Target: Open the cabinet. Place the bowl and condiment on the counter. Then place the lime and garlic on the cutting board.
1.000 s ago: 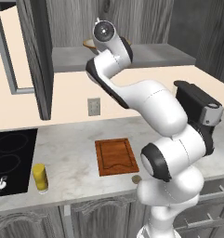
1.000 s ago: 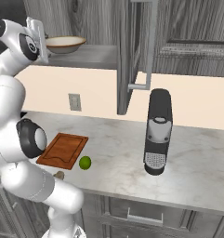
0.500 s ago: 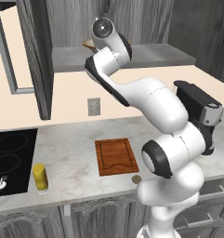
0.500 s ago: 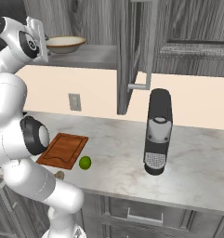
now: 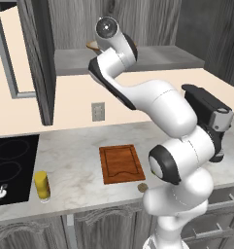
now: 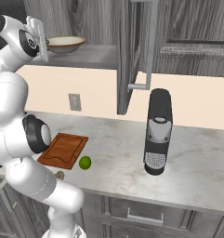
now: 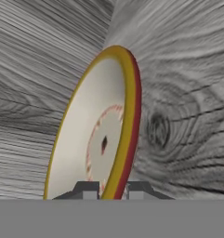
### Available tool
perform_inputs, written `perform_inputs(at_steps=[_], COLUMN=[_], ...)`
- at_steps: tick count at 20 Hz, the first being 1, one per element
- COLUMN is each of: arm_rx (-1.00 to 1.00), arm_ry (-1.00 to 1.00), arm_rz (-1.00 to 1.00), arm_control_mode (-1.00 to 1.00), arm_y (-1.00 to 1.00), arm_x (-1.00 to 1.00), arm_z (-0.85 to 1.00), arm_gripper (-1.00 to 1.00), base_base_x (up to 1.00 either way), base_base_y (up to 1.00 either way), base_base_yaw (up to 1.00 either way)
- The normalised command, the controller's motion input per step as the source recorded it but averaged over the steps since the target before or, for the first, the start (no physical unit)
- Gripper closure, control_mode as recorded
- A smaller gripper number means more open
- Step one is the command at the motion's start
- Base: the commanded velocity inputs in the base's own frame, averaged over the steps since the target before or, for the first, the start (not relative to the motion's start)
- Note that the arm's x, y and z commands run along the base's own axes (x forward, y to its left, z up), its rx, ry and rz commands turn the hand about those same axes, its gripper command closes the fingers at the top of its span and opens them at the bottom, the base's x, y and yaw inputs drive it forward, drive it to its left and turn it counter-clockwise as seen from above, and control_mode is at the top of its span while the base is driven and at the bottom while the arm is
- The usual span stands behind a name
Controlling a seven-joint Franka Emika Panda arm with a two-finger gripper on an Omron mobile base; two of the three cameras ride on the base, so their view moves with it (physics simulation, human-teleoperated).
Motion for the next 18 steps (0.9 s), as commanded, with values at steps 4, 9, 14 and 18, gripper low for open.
perform_inputs(at_steps=[4, 9, 14, 18], arm_rx=[0.00, 0.00, 0.00, 0.00], arm_ry=[0.00, -0.02, -0.08, -0.10], arm_rz=[0.00, 0.00, 0.00, 0.00], arm_control_mode=[-1.00, -1.00, -1.00, -1.00], arm_y=[0.00, 0.00, 0.00, 0.00], arm_x=[0.04, -0.11, -0.39, -0.38], arm_z=[0.00, 0.11, 0.26, 0.27], arm_gripper=[1.00, 1.00, 1.00, 1.00], base_base_x=[0.00, 0.00, 0.00, 0.00], base_base_y=[0.00, 0.00, 0.00, 0.00], base_base_yaw=[0.00, 0.00, 0.00, 0.00])
